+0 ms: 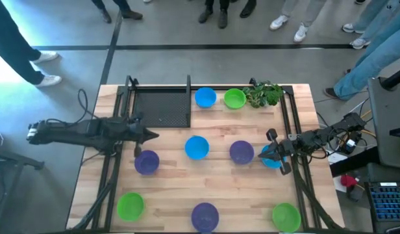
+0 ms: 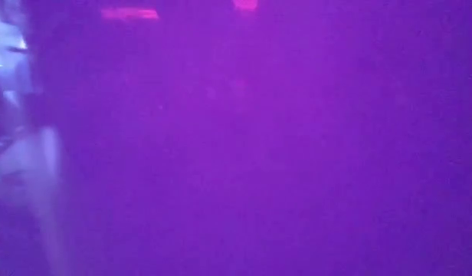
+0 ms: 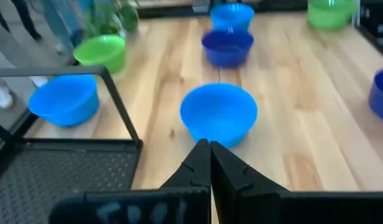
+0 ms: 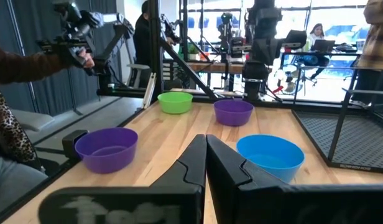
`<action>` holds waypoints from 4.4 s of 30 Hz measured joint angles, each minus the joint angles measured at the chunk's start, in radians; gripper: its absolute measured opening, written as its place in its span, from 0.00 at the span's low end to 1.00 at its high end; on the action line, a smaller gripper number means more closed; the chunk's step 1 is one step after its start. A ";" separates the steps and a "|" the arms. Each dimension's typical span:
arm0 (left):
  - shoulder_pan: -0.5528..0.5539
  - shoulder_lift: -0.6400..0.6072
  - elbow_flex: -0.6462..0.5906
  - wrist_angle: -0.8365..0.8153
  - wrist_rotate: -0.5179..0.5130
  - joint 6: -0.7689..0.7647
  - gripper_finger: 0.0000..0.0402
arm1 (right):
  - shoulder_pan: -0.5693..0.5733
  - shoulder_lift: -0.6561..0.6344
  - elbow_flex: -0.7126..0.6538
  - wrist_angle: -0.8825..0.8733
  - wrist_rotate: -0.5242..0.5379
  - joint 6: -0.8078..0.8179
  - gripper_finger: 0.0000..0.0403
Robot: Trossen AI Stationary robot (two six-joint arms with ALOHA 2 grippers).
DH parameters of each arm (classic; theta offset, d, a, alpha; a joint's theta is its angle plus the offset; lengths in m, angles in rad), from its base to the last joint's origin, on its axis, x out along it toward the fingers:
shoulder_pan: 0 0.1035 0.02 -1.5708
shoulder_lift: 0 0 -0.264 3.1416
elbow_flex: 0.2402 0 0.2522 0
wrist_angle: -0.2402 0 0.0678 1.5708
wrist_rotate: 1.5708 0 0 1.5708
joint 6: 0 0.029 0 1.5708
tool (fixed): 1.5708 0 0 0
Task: Pick & Place Mini bowls
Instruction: Put the top left purple bowl on the shelf
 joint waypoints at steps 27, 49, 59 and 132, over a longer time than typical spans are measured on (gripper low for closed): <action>-0.150 0.392 0.275 -0.478 -0.006 -0.068 0.00 | 0.000 0.000 0.000 -0.005 0.000 0.003 0.02; -0.150 0.408 0.253 -0.475 -0.081 -0.054 0.13 | 0.000 0.000 0.000 -0.005 0.000 0.003 0.02; -0.150 0.546 0.253 -0.469 -0.048 -0.043 0.13 | 0.000 0.000 0.000 -0.006 0.000 0.003 0.02; 0.130 0.580 0.577 -0.686 -0.082 -0.190 0.00 | 0.000 0.000 0.000 -0.005 0.001 -0.042 0.02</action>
